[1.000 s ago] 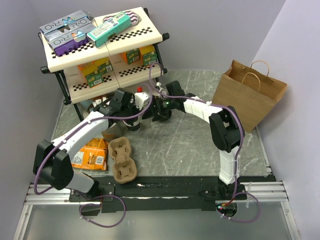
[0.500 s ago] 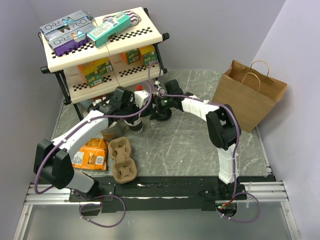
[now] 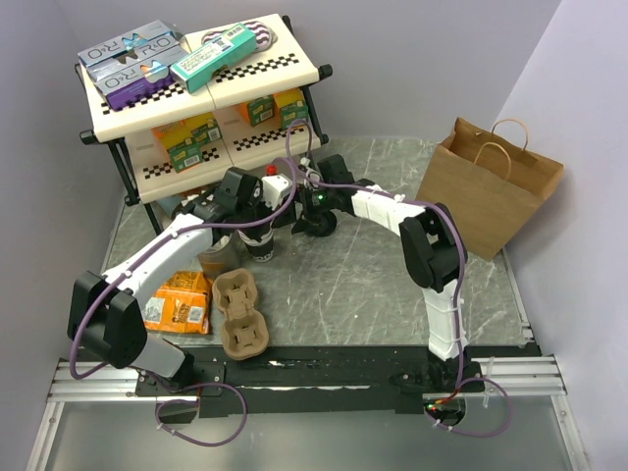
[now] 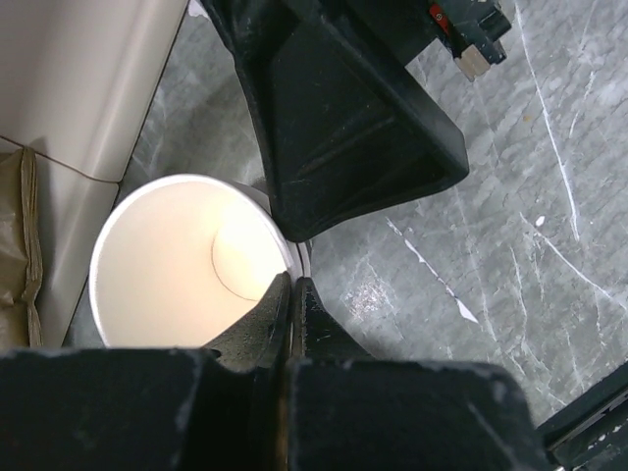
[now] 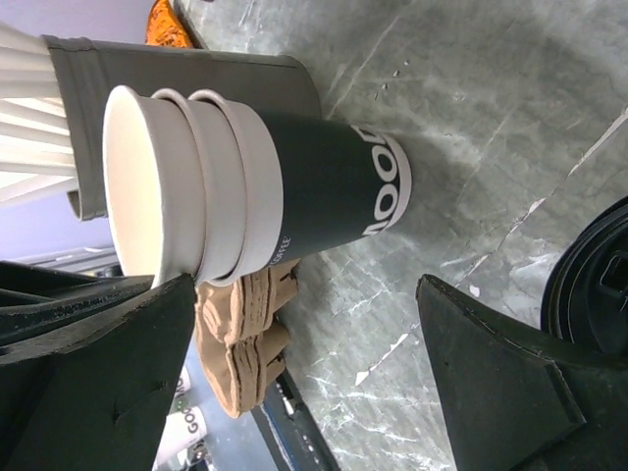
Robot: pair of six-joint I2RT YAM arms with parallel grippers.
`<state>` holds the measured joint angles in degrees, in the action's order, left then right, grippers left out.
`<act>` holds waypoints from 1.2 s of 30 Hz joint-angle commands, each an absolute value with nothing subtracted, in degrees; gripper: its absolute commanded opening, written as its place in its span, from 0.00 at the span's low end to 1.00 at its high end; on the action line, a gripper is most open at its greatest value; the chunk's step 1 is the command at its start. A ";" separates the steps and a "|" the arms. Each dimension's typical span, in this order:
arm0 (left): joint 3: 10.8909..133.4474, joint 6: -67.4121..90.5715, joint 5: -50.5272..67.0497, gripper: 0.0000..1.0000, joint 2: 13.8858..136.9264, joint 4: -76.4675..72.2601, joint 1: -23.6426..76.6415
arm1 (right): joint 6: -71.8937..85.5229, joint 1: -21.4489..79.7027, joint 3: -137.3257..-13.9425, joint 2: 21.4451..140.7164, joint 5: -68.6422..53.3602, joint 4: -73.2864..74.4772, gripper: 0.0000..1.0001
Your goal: Pack the takeout coffee
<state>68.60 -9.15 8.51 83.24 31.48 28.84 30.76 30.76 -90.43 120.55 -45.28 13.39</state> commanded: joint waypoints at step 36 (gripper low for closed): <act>78.49 -15.56 2.99 0.01 79.19 33.22 28.56 | 26.19 29.18 -96.42 114.79 -43.77 13.27 1.00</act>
